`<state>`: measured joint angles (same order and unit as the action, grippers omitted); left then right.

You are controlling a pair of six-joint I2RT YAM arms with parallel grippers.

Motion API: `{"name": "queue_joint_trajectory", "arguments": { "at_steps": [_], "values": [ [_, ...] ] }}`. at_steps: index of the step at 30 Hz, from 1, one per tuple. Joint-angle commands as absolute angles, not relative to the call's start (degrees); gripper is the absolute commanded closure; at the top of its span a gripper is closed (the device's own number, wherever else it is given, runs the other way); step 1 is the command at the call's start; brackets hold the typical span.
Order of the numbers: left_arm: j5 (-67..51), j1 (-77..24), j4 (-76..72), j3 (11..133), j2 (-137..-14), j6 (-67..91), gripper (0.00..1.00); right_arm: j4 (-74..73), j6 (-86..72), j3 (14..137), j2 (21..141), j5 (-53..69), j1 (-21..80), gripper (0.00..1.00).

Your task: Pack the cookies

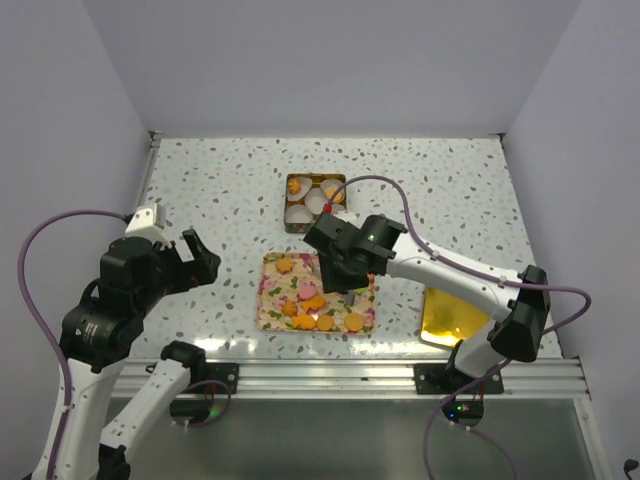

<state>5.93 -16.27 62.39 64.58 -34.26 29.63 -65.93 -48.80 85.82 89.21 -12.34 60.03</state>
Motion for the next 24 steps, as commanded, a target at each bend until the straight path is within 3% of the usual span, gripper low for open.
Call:
{"name": "queue_joint_trajectory", "arguments": {
  "at_steps": [1, 24],
  "values": [
    [4.8, -16.7, 62.8, 64.2, -33.7, 31.1, 0.00, -62.9, -52.5, 86.0, 89.9, -13.2, 62.0, 0.53],
    [7.1, -16.7, 65.6, 64.3, -30.2, 32.5, 0.00, -71.0, -54.5, 91.7, 96.2, -14.8, 70.3, 0.49]
  ]
}}
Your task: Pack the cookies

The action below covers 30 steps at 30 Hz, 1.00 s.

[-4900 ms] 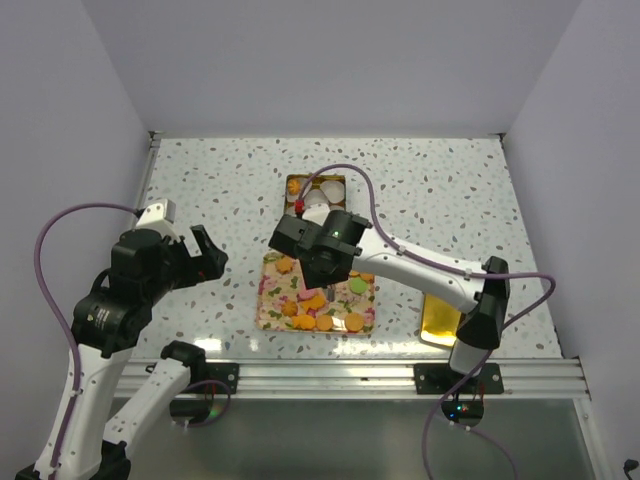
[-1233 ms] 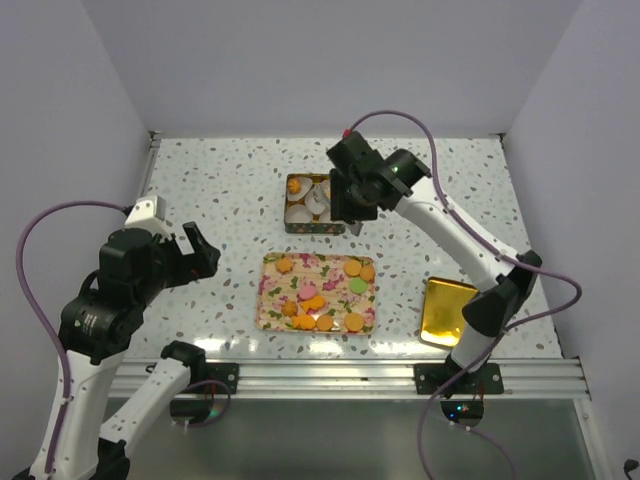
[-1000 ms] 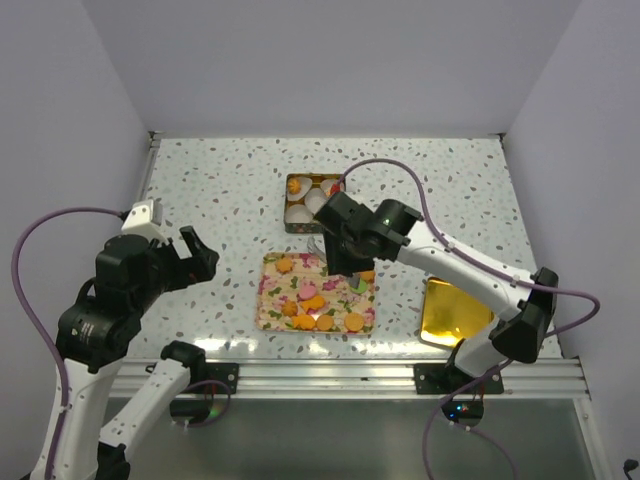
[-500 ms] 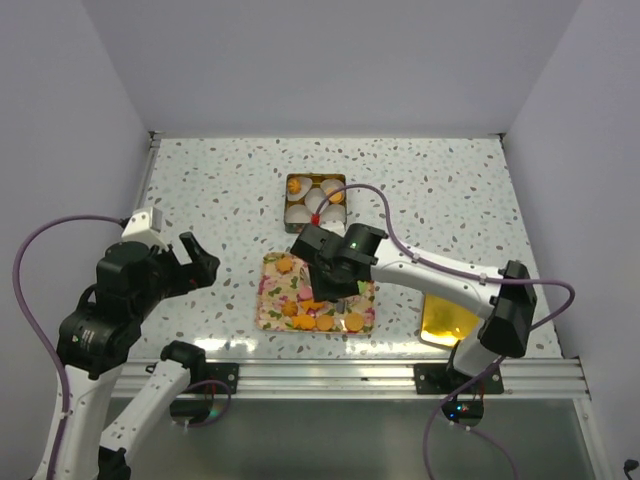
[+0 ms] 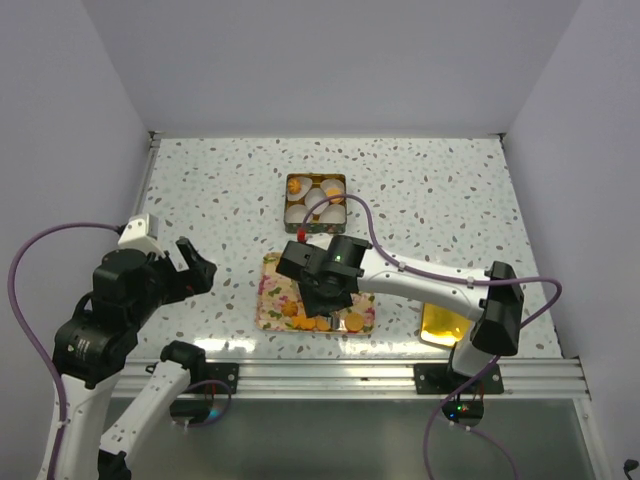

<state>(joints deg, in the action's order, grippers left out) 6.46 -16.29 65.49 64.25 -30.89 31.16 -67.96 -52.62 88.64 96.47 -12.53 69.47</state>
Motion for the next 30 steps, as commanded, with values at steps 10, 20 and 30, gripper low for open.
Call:
{"name": "queue_joint_trajectory", "arguments": {
  "at_steps": [10, 20, 30],
  "values": [
    [6.8, -16.7, 64.6, 63.8, -30.2, 32.8, 0.00, -71.7, -54.7, 91.3, 96.8, -14.7, 71.0, 0.49],
    [7.1, -16.7, 65.0, 64.2, -29.9, 32.8, 0.00, -72.1, -54.1, 93.0, 98.7, -15.1, 71.1, 0.56],
    [7.6, -16.7, 65.3, 64.7, -30.1, 32.6, 0.00, -75.8, -53.7, 97.5, 98.1, -18.4, 70.8, 0.60]
  ]
}}
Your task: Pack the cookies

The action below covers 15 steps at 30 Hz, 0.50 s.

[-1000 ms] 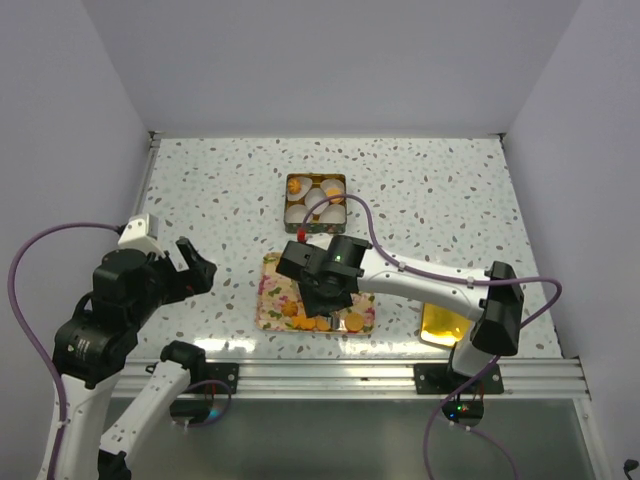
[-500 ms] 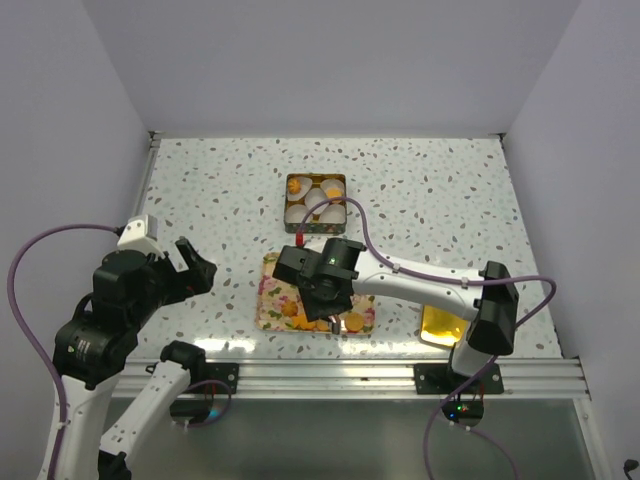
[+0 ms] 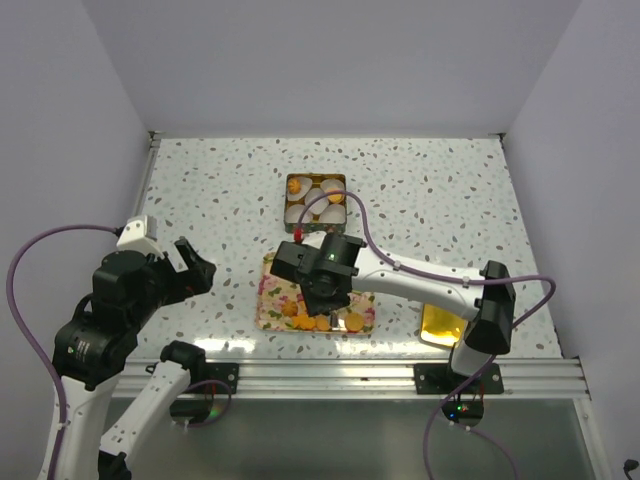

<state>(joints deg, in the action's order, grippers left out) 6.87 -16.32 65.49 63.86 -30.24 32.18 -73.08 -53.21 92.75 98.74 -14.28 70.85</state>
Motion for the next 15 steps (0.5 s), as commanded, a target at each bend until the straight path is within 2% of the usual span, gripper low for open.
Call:
{"name": "queue_joint_trajectory", "arguments": {
  "at_steps": [1, 10, 15],
  "values": [
    [7.7, -16.7, 65.4, 64.8, -30.1, 32.5, 0.00, -76.0, -53.2, 98.2, 98.2, -18.8, 70.6, 0.59],
    [7.1, -16.7, 64.8, 65.0, -31.4, 31.4, 0.00, -75.7, -47.2, 106.3, 98.8, -18.5, 60.4, 0.60],
    [8.5, -16.7, 64.6, 66.3, -33.0, 30.6, 0.00, -76.5, -43.1, 115.4, 102.0, -18.0, 55.9, 0.60]
  ]
}}
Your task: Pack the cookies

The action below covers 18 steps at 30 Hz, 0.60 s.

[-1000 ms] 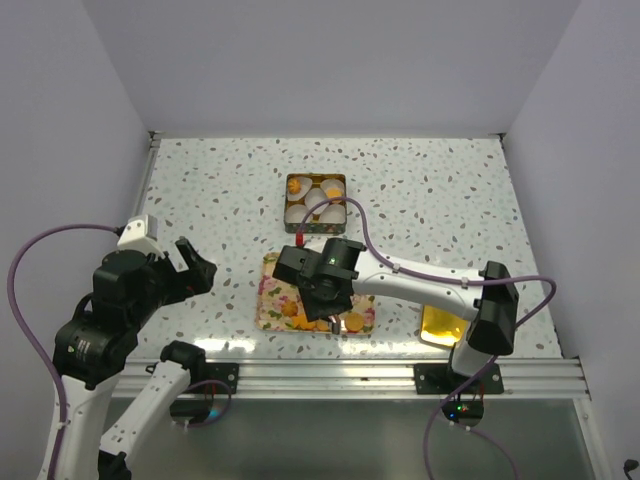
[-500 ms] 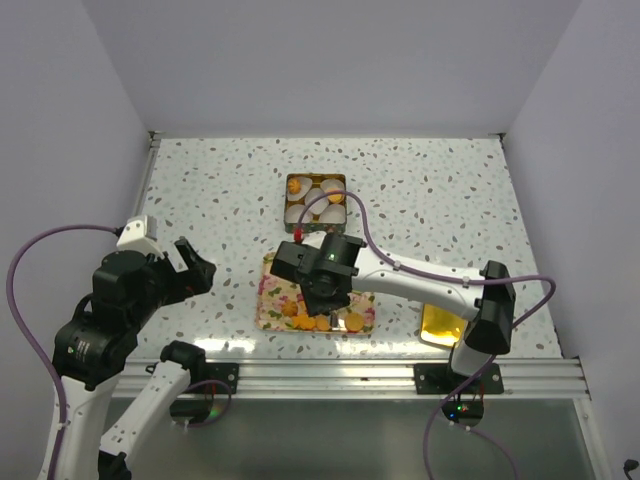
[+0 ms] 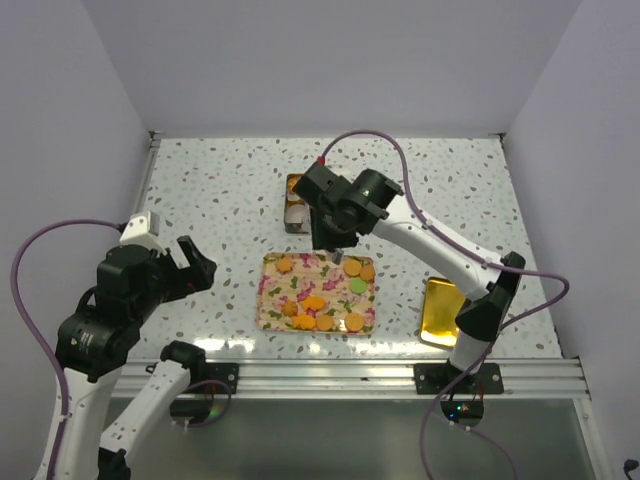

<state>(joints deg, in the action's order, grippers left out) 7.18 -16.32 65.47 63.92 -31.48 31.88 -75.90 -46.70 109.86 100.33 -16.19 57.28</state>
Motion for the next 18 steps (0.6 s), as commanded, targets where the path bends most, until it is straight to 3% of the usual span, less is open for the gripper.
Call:
{"name": "queue_joint_trajectory", "arguments": {
  "at_steps": [1, 18],
  "values": [
    [8.8, -16.7, 64.6, 66.5, -33.5, 30.5, 0.00, -76.6, -41.8, 116.8, 102.9, -17.8, 54.8, 0.59],
    [10.7, -17.4, 63.1, 68.8, -37.6, 26.0, 0.00, -75.4, -35.4, 136.1, 121.3, -12.9, 43.9, 0.60]
  ]
}}
